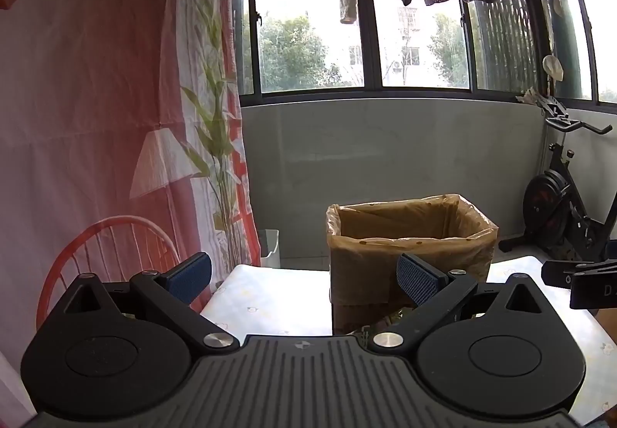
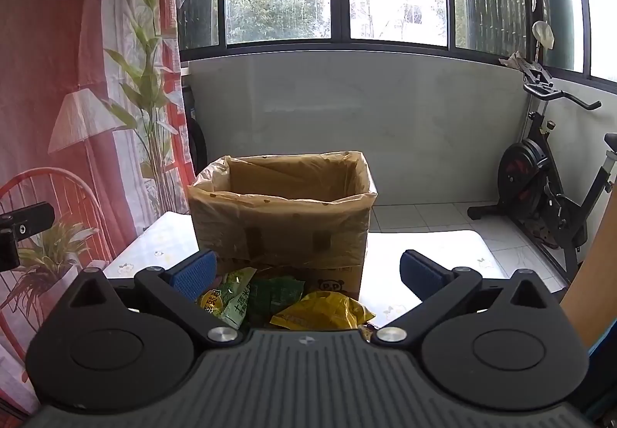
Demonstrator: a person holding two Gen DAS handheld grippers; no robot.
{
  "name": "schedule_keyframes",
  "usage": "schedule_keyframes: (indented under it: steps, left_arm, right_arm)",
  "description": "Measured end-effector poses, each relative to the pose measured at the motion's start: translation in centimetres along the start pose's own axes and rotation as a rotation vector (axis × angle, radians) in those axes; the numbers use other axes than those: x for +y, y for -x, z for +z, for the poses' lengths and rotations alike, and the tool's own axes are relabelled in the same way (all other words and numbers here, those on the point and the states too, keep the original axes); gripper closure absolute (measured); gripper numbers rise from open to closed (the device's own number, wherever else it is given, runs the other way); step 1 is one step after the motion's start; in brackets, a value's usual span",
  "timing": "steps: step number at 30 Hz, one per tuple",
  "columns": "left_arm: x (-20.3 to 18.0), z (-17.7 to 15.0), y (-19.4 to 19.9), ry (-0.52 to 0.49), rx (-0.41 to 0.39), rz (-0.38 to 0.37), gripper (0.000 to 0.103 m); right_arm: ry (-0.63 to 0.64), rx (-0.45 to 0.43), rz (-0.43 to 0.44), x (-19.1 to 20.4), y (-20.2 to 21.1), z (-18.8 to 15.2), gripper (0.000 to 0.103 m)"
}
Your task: Organize snacks
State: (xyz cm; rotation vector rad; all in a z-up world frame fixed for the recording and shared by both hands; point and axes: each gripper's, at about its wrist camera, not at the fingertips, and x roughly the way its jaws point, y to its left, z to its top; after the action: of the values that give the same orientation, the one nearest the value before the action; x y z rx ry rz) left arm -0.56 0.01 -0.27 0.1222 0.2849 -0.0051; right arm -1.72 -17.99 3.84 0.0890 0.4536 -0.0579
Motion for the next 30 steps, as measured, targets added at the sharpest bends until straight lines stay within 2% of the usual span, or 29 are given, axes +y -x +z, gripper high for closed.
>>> schedule_keyframes:
  steps: [30]
  left_arm:
    - [-0.11, -0.21, -0.44, 0.006, 0.009, -0.004, 0.0]
  right_arm:
    - [-0.001, 0.01, -0.01, -0.3, -0.12, -0.29, 0.0]
